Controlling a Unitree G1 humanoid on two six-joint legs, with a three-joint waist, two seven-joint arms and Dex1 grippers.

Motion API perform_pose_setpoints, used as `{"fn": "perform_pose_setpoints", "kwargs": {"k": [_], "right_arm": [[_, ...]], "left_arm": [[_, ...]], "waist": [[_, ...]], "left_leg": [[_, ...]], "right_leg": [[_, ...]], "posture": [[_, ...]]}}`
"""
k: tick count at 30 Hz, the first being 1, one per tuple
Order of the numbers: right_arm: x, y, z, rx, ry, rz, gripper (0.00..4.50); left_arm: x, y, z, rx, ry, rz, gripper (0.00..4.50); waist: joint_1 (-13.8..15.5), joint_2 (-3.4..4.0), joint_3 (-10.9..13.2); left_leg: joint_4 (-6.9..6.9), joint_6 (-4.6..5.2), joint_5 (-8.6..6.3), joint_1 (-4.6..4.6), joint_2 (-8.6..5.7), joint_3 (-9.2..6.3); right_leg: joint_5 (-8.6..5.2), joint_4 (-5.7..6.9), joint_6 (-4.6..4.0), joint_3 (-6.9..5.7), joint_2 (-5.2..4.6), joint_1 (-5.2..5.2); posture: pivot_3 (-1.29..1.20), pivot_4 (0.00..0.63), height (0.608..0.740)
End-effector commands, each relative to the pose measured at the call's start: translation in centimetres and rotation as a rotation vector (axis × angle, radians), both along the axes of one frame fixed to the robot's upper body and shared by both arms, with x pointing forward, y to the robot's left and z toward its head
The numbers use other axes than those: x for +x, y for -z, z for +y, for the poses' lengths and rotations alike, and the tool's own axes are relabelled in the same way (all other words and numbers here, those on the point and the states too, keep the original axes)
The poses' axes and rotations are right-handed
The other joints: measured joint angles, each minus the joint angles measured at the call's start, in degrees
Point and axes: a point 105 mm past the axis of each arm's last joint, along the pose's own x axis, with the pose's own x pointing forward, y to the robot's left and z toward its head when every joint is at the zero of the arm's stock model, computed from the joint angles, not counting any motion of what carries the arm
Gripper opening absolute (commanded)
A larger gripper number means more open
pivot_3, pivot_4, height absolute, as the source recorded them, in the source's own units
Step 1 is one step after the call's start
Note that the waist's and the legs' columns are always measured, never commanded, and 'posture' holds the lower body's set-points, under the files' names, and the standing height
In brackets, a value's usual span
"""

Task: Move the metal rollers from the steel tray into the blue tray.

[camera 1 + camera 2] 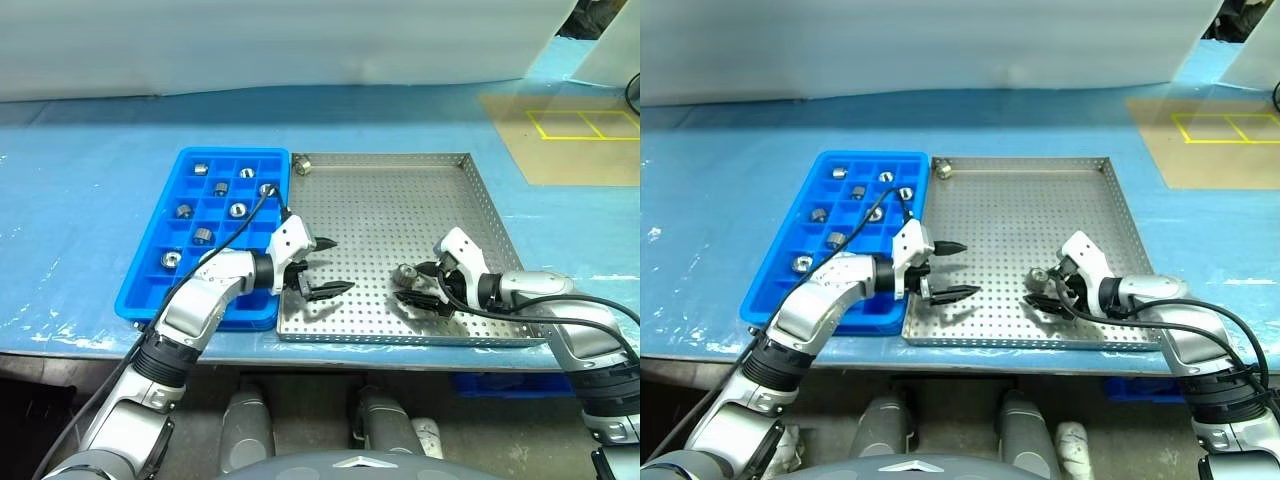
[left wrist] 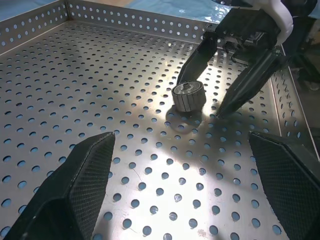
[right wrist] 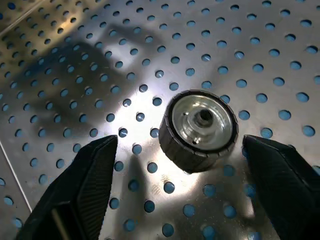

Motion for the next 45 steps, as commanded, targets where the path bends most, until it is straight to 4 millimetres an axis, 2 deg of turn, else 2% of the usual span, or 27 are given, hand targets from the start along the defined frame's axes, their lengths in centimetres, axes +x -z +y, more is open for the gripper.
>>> {"fn": "perform_pose_setpoints", "kwargs": {"k": [1, 4, 5, 11, 19, 24, 29, 35, 40, 45], "right_arm": [[0.3, -1.6, 1.1, 0.022, -0.027, -0.083, 2.82], [0.7, -1.9, 1.6, 0.04, -0.033, -0.096, 1.75], [0.8, -2.0, 1.8, 0.047, -0.04, -0.096, 1.59], [1.3, -1.8, 2.7, 0.038, -0.072, -0.097, 1.6], [3.8, -6.3, 7.6, 0.206, -0.196, -0.225, 1.6], [5.5, -7.8, 10.6, 0.27, -0.287, -0.278, 1.6], [6.0, -7.8, 14.7, 0.298, -0.432, -0.286, 1.6], [6.5, -7.4, 18.0, 0.275, -0.575, -0.284, 1.6], [7.3, -6.2, 19.2, 0.183, -0.622, -0.291, 1.6], [8.1, -5.3, 19.3, 0.096, -0.633, -0.317, 1.6]], "left_arm": [[0.0, -1.2, -0.5, -0.011, 0.035, -0.052, 4.5], [0.1, -1.2, -0.4, -0.011, 0.033, -0.056, 4.5], [0.1, -1.2, -0.4, -0.012, 0.029, -0.058, 4.5], [0.1, -1.2, 0.1, -0.012, 0.001, -0.06, 4.5], [-0.1, -1.4, 1.6, -0.008, -0.084, -0.078, 4.5], [-0.8, -1.4, 3.1, -0.012, -0.189, -0.077, 4.5], [-1.6, -1.3, 4.7, -0.006, -0.299, -0.08, 4.5], [-2.7, -1.2, 6.1, -0.002, -0.416, -0.077, 4.5], [-3.4, -1.0, 6.5, -0.009, -0.47, -0.069, 4.5], [-3.7, -0.8, 6.5, -0.013, -0.498, -0.061, 4.5]], "waist": [[-0.02, 0.0, 0.0], [-0.08, 0.0, 0.0], [-0.07, 0.0, 0.0], [0.04, 0.0, 0.0], [0.21, 0.01, 0.0], [0.84, 0.0, 0.0], [2.19, 0.01, 0.0], [4.46, 0.01, 0.01], [6.65, 0.01, 0.01], [7.65, 0.02, 0.02]], "left_leg": [[0.0, 0.0, 0.0, 0.0, 0.0, 0.0], [-0.01, 0.0, 0.0, 0.01, 0.0, 0.0], [-0.01, 0.0, 0.0, 0.0, 0.0, 0.0], [-0.01, 0.0, 0.0, 0.01, 0.01, 0.0], [-0.01, -0.04, 0.03, 0.05, 0.01, 0.0], [-0.05, -0.07, 0.04, -0.03, 0.03, -0.08], [-0.05, -0.08, 0.05, -0.15, 0.06, -0.17], [-0.04, -0.1, 0.06, -0.36, 0.07, -0.3], [0.01, -0.1, 0.06, -0.54, 0.07, -0.41], [0.03, -0.11, 0.06, -0.6, 0.06, -0.45]], "right_leg": [[0.0, 0.0, 0.0, 0.0, 0.0, 0.0], [0.0, 0.0, 0.0, 0.0, 0.01, 0.0], [0.0, 0.0, 0.0, 0.0, 0.0, 0.0], [0.0, 0.01, 0.0, -0.01, 0.0, 0.01], [0.01, 0.12, -0.01, -0.01, 0.0, 0.0], [0.0, 0.11, -0.02, -0.17, -0.01, -0.02], [-0.01, 0.11, -0.04, -0.33, -0.04, -0.06], [-0.02, 0.1, -0.06, -0.52, -0.07, -0.12], [-0.03, 0.09, -0.07, -0.63, -0.09, -0.17], [-0.03, 0.11, -0.07, -0.66, -0.11, -0.19]], "posture": [[-0.27, 0.15, 0.74], [-0.25, 0.15, 0.74], [-0.24, 0.15, 0.74], [-0.21, 0.15, 0.74], [-0.07, 0.15, 0.74], [0.05, 0.15, 0.74], [0.19, 0.15, 0.74], [0.33, 0.15, 0.74], [0.38, 0.15, 0.74], [0.4, 0.15, 0.74]]}}
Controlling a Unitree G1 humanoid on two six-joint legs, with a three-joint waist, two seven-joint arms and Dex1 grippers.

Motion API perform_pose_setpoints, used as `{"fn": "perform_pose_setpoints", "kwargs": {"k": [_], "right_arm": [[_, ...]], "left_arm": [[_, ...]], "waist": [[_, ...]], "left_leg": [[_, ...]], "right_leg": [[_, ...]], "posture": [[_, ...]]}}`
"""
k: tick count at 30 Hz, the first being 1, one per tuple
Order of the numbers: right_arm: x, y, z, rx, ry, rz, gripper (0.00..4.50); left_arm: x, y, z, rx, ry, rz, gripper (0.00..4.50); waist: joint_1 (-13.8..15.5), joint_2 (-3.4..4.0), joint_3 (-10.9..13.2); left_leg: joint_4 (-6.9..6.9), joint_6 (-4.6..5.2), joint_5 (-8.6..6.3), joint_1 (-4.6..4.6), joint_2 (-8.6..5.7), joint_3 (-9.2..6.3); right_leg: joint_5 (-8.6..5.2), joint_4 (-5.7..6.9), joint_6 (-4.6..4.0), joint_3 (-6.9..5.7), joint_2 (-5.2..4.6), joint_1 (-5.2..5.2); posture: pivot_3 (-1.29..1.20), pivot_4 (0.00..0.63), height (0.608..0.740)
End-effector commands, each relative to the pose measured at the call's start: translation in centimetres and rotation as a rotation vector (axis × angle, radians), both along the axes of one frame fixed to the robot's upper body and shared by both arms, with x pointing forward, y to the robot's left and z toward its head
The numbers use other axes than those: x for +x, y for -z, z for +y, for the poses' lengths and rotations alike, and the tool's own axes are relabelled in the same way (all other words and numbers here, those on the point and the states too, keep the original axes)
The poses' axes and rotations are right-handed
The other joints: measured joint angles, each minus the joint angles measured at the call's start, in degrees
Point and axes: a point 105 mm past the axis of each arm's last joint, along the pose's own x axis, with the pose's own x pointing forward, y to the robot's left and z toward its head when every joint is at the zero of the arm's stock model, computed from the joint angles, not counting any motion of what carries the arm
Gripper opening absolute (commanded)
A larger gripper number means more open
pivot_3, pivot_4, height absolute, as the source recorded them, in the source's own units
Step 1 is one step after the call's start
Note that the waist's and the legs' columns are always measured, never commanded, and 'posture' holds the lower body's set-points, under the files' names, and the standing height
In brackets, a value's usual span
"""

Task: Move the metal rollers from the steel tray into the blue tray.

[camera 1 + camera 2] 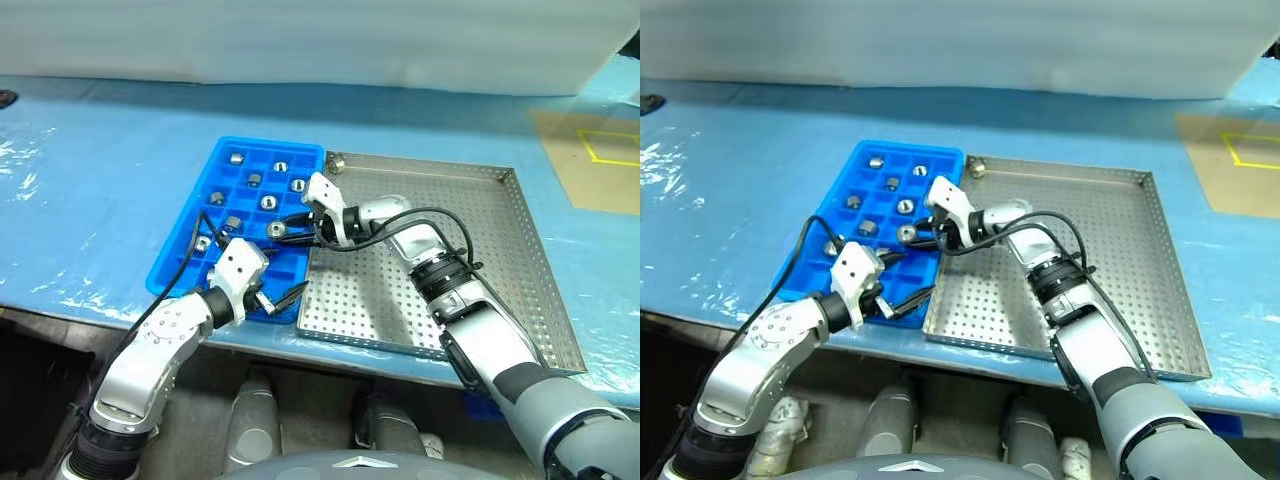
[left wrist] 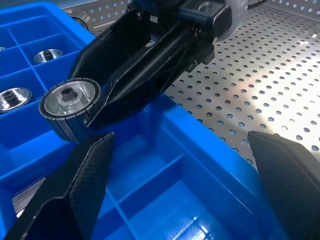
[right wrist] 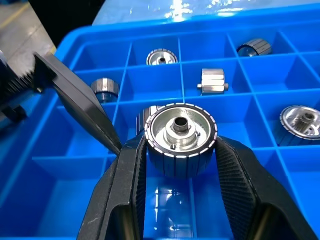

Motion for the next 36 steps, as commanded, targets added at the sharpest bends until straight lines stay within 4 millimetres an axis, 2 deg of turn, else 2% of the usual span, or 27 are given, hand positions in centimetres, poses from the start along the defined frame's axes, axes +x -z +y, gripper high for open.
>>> {"fn": "perform_pose_setpoints", "kwargs": {"k": [1, 16, 24, 36], "right_arm": [[0.4, -0.9, 0.3, -0.029, -0.03, -0.087, 1.6], [2.1, -1.7, -0.4, -0.003, 0.057, -0.137, 1.6], [2.8, -1.4, -1.2, -0.032, 0.09, -0.159, 1.6], [2.5, 1.1, -3.8, -0.159, 0.084, -0.147, 1.6]], "left_arm": [[-0.4, -1.2, -0.2, -0.017, -0.004, -0.048, 4.5], [0.1, -1.2, -0.3, 0.0, 0.028, -0.043, 4.5], [0.2, -1.1, -0.5, 0.007, 0.044, -0.04, 4.5], [0.3, -0.7, -0.4, 0.009, 0.052, -0.03, 4.5]], "waist": [[0.51, 0.0, 0.0], [0.62, 0.0, 0.0], [0.59, 0.0, 0.0], [0.85, 0.0, 0.0]], "left_leg": [[0.0, 0.0, 0.0, 0.0, 0.0, 0.0], [0.04, -0.03, 0.02, 0.0, 0.01, -0.01], [0.08, -0.04, 0.02, 0.0, 0.02, -0.01], [0.21, -0.04, 0.02, 0.01, -0.02, -0.01]], "right_leg": [[0.0, 0.0, 0.0, 0.0, 0.0, 0.0], [0.0, 0.13, 0.0, 0.01, 0.01, -0.06], [0.0, 0.19, 0.0, 0.02, 0.01, -0.07], [0.0, 0.34, 0.0, 0.02, -0.05, -0.05]], "posture": [[0.4, 0.15, 0.74], [0.35, 0.15, 0.74], [0.34, 0.15, 0.74], [0.31, 0.15, 0.74]]}}
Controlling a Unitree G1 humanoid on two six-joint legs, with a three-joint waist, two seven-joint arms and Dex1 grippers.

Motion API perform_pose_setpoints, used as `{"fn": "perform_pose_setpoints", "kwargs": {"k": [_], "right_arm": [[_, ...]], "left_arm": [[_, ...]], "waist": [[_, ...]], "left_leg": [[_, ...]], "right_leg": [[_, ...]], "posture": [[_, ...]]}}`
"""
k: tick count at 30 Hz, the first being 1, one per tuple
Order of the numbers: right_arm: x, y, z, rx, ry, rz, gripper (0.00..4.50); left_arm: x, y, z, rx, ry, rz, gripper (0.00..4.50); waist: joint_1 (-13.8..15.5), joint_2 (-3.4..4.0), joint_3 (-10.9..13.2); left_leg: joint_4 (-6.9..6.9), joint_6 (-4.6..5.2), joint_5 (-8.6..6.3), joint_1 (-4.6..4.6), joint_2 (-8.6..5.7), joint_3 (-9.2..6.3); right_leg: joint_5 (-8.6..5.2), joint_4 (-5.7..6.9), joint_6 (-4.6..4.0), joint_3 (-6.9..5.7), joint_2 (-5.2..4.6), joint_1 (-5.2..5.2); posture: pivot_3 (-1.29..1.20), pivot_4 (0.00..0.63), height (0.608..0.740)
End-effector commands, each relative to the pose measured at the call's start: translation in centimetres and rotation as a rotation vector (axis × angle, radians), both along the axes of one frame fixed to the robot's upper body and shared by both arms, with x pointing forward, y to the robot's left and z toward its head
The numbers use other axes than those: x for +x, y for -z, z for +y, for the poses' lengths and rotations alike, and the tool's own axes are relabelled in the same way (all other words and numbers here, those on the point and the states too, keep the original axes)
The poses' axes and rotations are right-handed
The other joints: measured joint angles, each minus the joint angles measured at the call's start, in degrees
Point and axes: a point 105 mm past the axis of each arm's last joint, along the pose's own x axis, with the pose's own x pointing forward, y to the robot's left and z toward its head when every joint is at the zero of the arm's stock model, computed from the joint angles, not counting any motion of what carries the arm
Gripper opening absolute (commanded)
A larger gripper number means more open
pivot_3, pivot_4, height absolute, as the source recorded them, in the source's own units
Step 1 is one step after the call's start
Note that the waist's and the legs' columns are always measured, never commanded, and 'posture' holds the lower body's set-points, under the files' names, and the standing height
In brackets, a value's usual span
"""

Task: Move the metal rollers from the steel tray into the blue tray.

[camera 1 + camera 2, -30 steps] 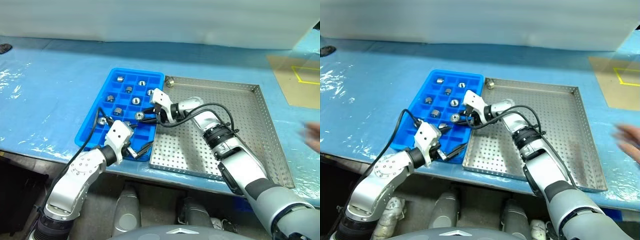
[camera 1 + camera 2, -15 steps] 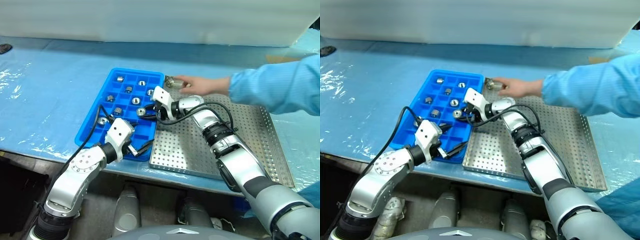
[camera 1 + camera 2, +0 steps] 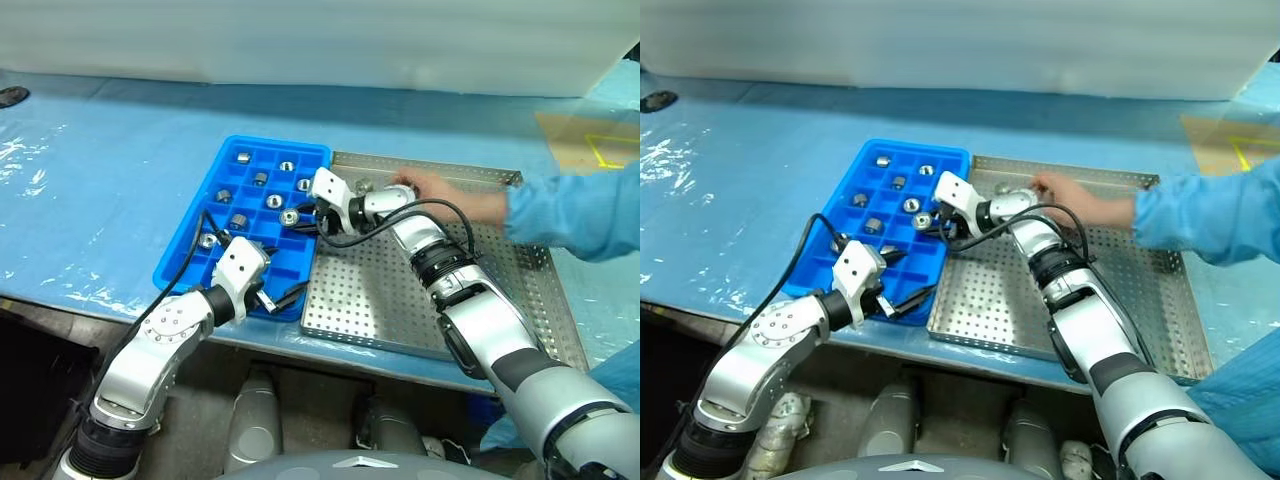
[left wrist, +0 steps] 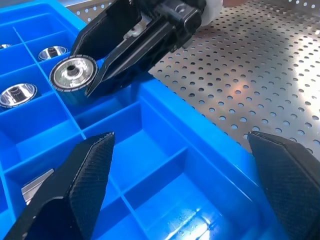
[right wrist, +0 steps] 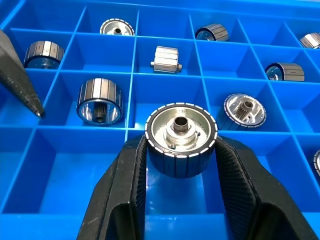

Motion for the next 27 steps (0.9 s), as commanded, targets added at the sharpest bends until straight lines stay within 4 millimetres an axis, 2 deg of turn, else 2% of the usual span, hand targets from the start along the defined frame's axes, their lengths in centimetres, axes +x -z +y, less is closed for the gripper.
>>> {"fn": "perform_pose_setpoints", "kwargs": {"k": [1, 3, 6, 9, 12, 16, 20, 24, 27], "right_arm": [[-0.1, 1.6, -1.8, -0.071, 0.021, 0.022, 1.6], [-0.2, 1.8, -2.1, -0.077, 0.02, 0.029, 1.6], [-0.6, 1.6, -2.2, -0.048, 0.009, 0.046, 2.55], [-1.4, 0.0, -1.2, 0.057, -0.022, 0.065, 3.51], [-0.8, -1.4, -1.0, 0.107, 0.027, 0.008, 4.47], [-0.3, -3.0, -1.8, 0.159, 0.082, -0.059, 4.49], [0.5, -4.7, -4.9, 0.217, 0.224, -0.128, 4.49], [0.9, -4.1, -9.0, 0.169, 0.396, -0.162, 4.49], [0.7, -2.6, -12.1, 0.084, 0.539, -0.142, 4.49]], "left_arm": [[-0.1, -0.9, -0.1, -0.005, 0.023, -0.04, 4.5], [0.1, -0.9, 0.0, 0.001, 0.026, -0.043, 4.5], [0.3, -1.0, -0.2, 0.005, 0.04, -0.051, 4.5], [0.5, -1.1, -0.6, 0.004, 0.064, -0.05, 4.5], [0.7, -1.3, -1.0, -0.001, 0.095, -0.053, 4.5], [1.4, -1.5, -2.1, -0.024, 0.159, -0.052, 4.5], [2.3, -1.3, -3.5, -0.025, 0.242, -0.049, 4.5], [3.3, -1.4, -4.8, -0.037, 0.313, -0.051, 4.5], [3.5, -1.2, -5.9, -0.036, 0.381, -0.049, 4.5]], "waist": [[0.03, 0.0, 0.0], [0.05, 0.0, 0.0], [0.2, 0.0, -0.01], [-0.18, -0.01, -0.03], [-1.02, -0.01, -0.02], [-2.02, -0.01, -0.02], [-2.9, -0.01, -0.02], [-4.14, -0.02, -0.03], [-5.7, -0.02, -0.03]], "left_leg": [[0.01, 0.0, 0.0, 0.0, 0.0, 0.0], [0.02, 0.0, 0.0, 0.0, -0.01, 0.0], [0.03, 0.0, 0.0, 0.01, -0.02, 0.0], [0.08, 0.01, 0.0, 0.02, -0.01, 0.0], [0.06, 0.0, 0.0, 0.02, 0.04, 0.0], [0.07, -0.06, 0.04, 0.03, 0.04, 0.01], [0.12, -0.08, 0.05, 0.01, 0.02, 0.04], [0.14, -0.23, 0.15, 0.04, 0.0, 0.09], [0.15, -0.23, 0.16, 0.07, -0.02, 0.13]], "right_leg": [[0.0, 0.01, 0.0, 0.0, 0.0, 0.01], [0.0, 0.01, 0.0, 0.0, -0.01, 0.03], [0.0, 0.01, 0.01, 0.0, -0.03, 0.06], [0.0, 0.01, 0.01, 0.02, -0.02, 0.08], [0.0, 0.04, 0.01, 0.02, 0.04, 0.02], [0.0, 0.15, 0.0, 0.05, 0.06, -0.05], [0.0, 0.17, 0.0, 0.11, 0.06, -0.06], [0.01, 0.16, 0.02, 0.19, 0.08, -0.04], [0.01, 0.14, 0.03, 0.28, 0.11, -0.03]], "posture": [[0.31, 0.15, 0.74], [0.29, 0.15, 0.74], [0.28, 0.15, 0.74], [0.24, 0.15, 0.74], [0.2, 0.15, 0.74], [0.09, 0.15, 0.74], [-0.02, 0.15, 0.74], [-0.15, 0.15, 0.74], [-0.21, 0.15, 0.74]]}}
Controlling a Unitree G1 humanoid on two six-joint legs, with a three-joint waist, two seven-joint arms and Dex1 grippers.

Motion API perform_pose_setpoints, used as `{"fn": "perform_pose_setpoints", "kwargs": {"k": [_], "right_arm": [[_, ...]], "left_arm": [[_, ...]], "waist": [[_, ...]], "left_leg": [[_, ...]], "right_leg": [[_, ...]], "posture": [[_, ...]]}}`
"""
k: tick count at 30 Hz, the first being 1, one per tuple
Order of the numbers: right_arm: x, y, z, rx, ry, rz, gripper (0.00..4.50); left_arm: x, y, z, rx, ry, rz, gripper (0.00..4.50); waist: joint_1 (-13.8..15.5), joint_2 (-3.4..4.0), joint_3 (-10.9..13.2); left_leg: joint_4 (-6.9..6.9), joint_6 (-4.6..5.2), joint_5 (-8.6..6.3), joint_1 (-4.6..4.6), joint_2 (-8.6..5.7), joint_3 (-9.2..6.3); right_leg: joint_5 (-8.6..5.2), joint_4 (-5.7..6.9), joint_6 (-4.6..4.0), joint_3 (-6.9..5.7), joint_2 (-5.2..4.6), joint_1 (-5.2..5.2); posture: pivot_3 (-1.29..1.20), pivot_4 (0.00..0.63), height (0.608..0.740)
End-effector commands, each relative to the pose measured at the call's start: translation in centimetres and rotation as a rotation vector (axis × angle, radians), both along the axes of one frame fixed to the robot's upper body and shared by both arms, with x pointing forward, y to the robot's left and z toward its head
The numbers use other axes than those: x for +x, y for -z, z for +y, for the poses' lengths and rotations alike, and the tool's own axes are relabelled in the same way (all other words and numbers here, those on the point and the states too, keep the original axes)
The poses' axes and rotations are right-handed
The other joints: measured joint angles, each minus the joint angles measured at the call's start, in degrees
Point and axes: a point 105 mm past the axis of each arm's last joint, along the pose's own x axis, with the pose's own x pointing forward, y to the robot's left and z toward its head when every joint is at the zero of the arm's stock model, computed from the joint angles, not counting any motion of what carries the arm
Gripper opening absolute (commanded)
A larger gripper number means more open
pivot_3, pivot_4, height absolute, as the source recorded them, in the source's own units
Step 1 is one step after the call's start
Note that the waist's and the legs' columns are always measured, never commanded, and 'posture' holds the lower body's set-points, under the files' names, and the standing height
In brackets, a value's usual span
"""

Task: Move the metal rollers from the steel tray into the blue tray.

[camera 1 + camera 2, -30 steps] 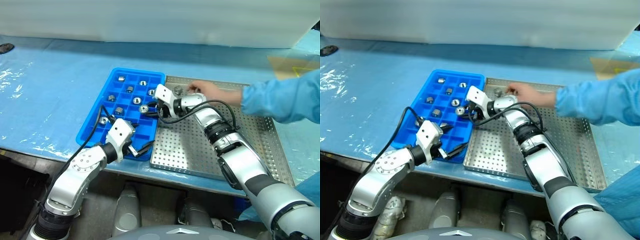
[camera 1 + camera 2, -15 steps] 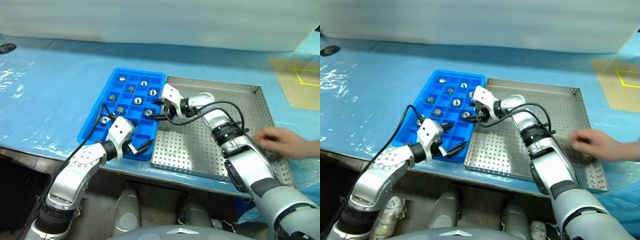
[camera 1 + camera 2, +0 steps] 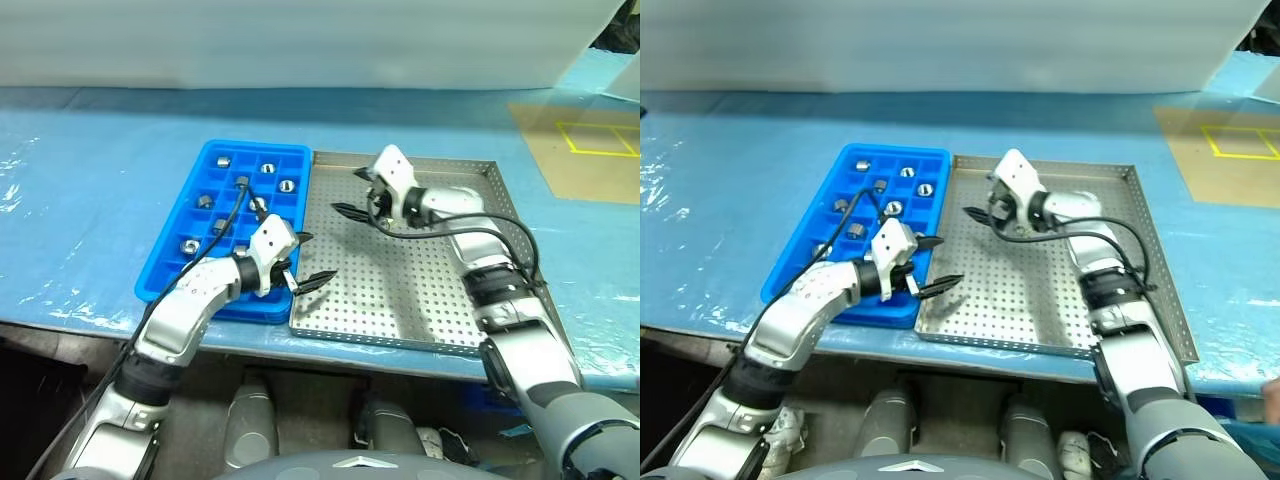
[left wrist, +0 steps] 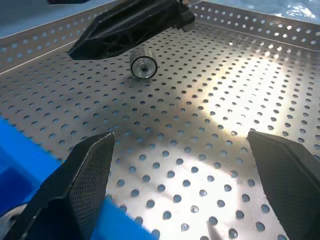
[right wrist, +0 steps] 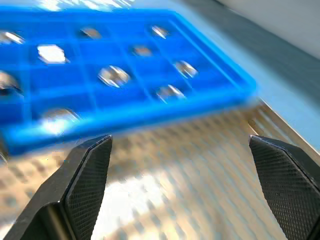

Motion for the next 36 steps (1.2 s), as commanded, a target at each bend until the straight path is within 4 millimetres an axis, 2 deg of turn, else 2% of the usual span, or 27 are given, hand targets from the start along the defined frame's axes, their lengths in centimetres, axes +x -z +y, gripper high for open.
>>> {"fn": "perform_pose_setpoints", "kwargs": {"k": [1, 4, 7, 13, 18, 20, 23, 26, 29, 31, 36], "right_arm": [[-0.4, -0.2, -2.8, -0.03, 0.132, -0.002, 4.49], [-1.3, 0.2, -4.2, 0.043, 0.223, 0.054, 4.49], [-1.5, -0.1, -4.6, 0.142, 0.294, 0.084, 4.49], [-1.6, -0.6, -2.3, 0.28, 0.283, 0.118, 4.49], [-0.8, -0.4, 0.1, 0.309, 0.222, 0.133, 4.49], [0.1, -0.3, 1.2, 0.367, 0.206, 0.16, 4.49], [1.9, 0.9, 2.2, 0.295, 0.213, 0.169, 4.49], [3.0, 2.1, 3.6, 0.346, 0.195, 0.262, 4.49], [3.4, 3.8, 4.6, 0.293, 0.177, 0.292, 3.91], [3.7, 4.4, 4.7, 0.255, 0.177, 0.274, 3.24], [3.8, 3.4, 5.2, 0.281, 0.128, 0.231, 1.53]], "left_arm": [[-0.1, -0.6, -1.4, -0.009, 0.095, -0.037, 4.5], [0.1, -0.5, -1.8, -0.011, 0.133, -0.034, 4.5], [0.3, -0.4, -2.1, -0.007, 0.159, -0.033, 4.5], [0.3, -0.4, -2.6, -0.008, 0.185, -0.038, 4.5], [0.6, -0.2, -1.6, 0.006, 0.15, -0.043, 4.5], [0.5, -0.3, -1.4, 0.004, 0.135, -0.043, 4.5], [0.3, -0.2, -1.0, 0.012, 0.119, -0.052, 4.5], [0.2, -0.4, -0.3, 0.004, 0.065, -0.056, 4.5], [-0.2, -0.1, 0.5, 0.012, 0.025, -0.053, 4.5], [-0.3, -0.1, 1.0, 0.015, -0.001, -0.053, 4.5], [-0.5, -0.3, 1.4, 0.016, -0.023, -0.056, 4.5]], "waist": [[-1.09, 0.0, 0.0], [-3.04, 0.0, 0.0], [-4.79, 0.0, 0.0], [-6.03, 0.0, 0.0], [-5.9, 0.0, 0.0], [-5.97, 0.0, 0.0], [-5.72, 0.0, 0.0], [-5.4, 0.01, 0.01], [-4.86, 0.02, 0.01], [-4.3, 0.02, 0.01], [-3.66, 0.03, 0.02]], "left_leg": [[0.01, 0.0, 0.0, 0.0, 0.01, 0.0], [-0.04, 0.02, -0.01, 0.05, 0.01, 0.03], [-0.07, 0.04, -0.02, 0.2, 0.02, 0.09], [-0.15, 0.21, -0.13, 0.59, -0.01, 0.24], [-0.16, 0.27, -0.16, 0.55, -0.03, 0.25], [-0.19, 0.26, -0.16, 0.57, -0.03, 0.25], [-0.2, 0.25, -0.15, 0.59, -0.02, 0.26], [-0.21, 0.25, -0.15, 0.55, -0.03, 0.26], [-0.27, 0.25, -0.16, 0.54, 0.0, 0.25], [-0.3, 0.25, -0.16, 0.53, 0.01, 0.25], [-0.32, 0.25, -0.16, 0.52, 0.02, 0.24]], "right_leg": [[0.0, -0.01, 0.0, 0.01, 0.02, 0.0], [0.0, -0.03, 0.0, 0.06, 0.04, 0.0], [0.01, -0.01, 0.0, 0.17, 0.09, -0.01], [0.01, 0.05, -0.01, 0.41, 0.11, 0.12], [0.0, -0.01, -0.01, 0.43, 0.09, 0.12], [0.0, 0.0, -0.02, 0.43, 0.09, 0.12], [0.0, 0.02, -0.02, 0.41, 0.09, 0.12], [0.0, 0.01, -0.03, 0.41, 0.07, 0.11], [-0.03, -0.02, -0.07, 0.36, 0.07, 0.11], [-0.06, -0.04, -0.13, 0.29, 0.07, 0.11], [-0.08, 0.0, -0.17, 0.21, 0.04, 0.1]], "posture": [[-0.23, 0.15, 0.74], [-0.27, 0.15, 0.74], [-0.3, 0.15, 0.74], [-0.3, 0.15, 0.74], [-0.25, 0.15, 0.74], [-0.23, 0.15, 0.74], [-0.17, 0.15, 0.74], [-0.13, 0.15, 0.74], [-0.07, 0.15, 0.74], [-0.06, 0.15, 0.74], [-0.04, 0.15, 0.74]]}}
